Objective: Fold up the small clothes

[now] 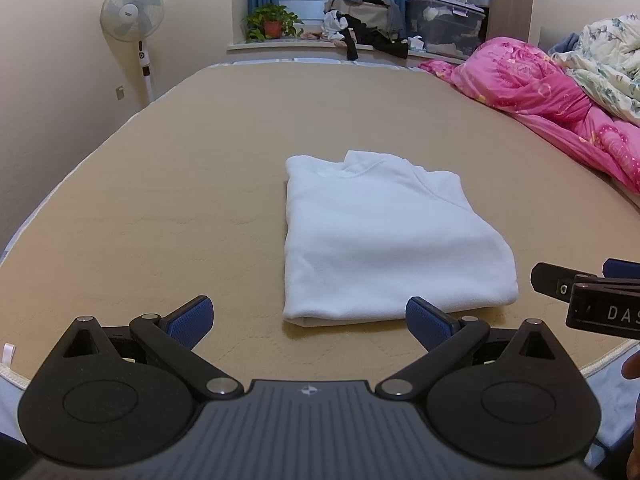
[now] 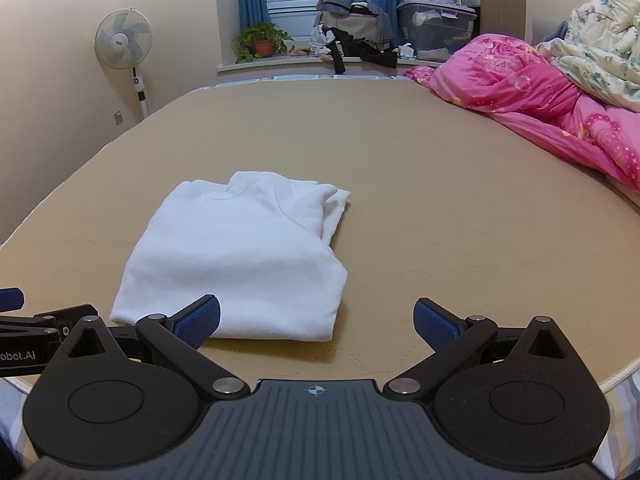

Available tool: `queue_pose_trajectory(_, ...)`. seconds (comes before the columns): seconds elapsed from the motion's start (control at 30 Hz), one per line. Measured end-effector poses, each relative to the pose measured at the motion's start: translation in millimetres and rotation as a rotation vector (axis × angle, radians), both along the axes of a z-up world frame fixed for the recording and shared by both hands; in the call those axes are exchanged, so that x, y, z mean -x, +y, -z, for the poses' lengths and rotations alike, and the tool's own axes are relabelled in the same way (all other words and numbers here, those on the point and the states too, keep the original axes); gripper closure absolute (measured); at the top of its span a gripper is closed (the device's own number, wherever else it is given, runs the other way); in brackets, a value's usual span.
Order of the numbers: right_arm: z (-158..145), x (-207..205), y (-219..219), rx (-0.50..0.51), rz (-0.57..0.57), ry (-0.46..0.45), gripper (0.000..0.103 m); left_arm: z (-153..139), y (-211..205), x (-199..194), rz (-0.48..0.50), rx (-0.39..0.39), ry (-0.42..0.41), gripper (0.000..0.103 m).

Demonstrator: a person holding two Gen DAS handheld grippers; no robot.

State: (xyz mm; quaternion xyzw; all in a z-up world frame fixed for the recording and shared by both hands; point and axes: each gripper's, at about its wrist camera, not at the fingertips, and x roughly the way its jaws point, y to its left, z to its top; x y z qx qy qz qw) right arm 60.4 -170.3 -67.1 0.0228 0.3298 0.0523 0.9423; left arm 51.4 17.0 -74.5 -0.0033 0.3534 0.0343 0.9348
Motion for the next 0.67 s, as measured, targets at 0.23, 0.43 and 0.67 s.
queue_pose_trajectory(0.23, 1.2, -0.3, 1.8, 0.001, -0.004, 0.001, 0.001, 0.6, 1.0, -1.1, 0.003, 0.003, -0.001, 0.0)
queue_pose_trajectory(0.43, 2.0, -0.1, 4.1, 0.002, -0.007, 0.004, 0.001, 1.0, 1.2, -1.3, 0.004, 0.002, 0.0, 0.0)
queue_pose_trajectory(0.67, 2.6, 0.7, 5.9, -0.001, -0.006, 0.009, 0.001, 2.0, 2.1, -1.7, 0.002, -0.003, 0.001, 0.0)
